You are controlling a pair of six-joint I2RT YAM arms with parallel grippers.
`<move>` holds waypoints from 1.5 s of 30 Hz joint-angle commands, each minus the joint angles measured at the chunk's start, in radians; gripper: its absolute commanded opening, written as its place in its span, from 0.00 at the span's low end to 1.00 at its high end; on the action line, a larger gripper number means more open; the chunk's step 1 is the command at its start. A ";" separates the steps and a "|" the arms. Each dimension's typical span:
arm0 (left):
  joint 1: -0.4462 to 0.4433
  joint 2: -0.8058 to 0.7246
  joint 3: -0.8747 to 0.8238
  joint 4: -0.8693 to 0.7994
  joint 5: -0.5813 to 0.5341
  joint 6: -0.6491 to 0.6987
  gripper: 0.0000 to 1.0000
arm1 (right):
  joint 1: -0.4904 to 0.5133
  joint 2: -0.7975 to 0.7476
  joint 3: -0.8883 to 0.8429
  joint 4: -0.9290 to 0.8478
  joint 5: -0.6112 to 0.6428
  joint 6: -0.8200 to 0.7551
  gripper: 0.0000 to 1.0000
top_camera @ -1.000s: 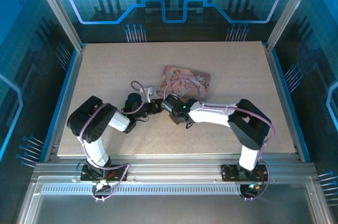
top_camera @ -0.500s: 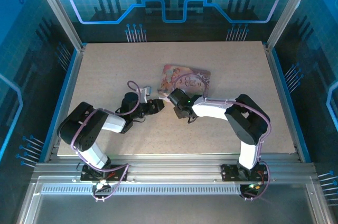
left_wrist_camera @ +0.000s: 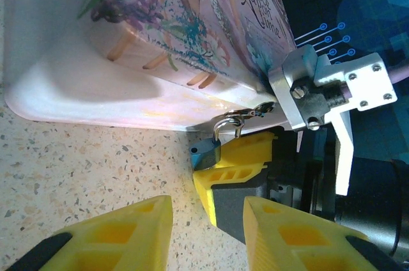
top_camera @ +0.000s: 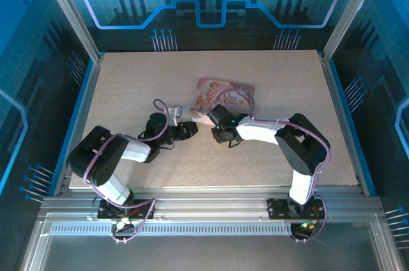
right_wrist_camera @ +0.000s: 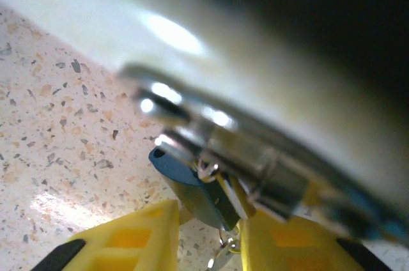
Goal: Unlock the padlock with the key
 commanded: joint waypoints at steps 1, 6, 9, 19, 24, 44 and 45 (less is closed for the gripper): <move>0.008 -0.020 -0.019 0.008 0.004 0.018 0.35 | -0.006 -0.015 -0.030 -0.064 0.035 -0.011 0.26; 0.008 -0.034 -0.023 0.010 0.004 0.015 0.35 | -0.006 -0.047 -0.036 -0.056 0.041 -0.048 0.18; 0.008 -0.046 -0.025 0.006 0.002 0.017 0.35 | -0.010 -0.066 -0.034 -0.054 0.032 -0.096 0.09; 0.021 -0.072 -0.031 0.016 0.011 0.035 0.36 | -0.024 -0.123 0.009 -0.151 0.105 -0.225 0.00; 0.025 -0.061 -0.030 0.040 0.041 0.053 0.36 | -0.023 -0.152 -0.005 -0.148 0.085 -0.256 0.00; 0.024 0.005 -0.067 0.202 0.074 0.041 0.37 | -0.019 -0.138 0.070 -0.234 0.196 -0.200 0.00; 0.024 0.005 -0.068 0.204 0.074 0.041 0.37 | -0.020 -0.129 0.077 -0.236 0.194 -0.201 0.00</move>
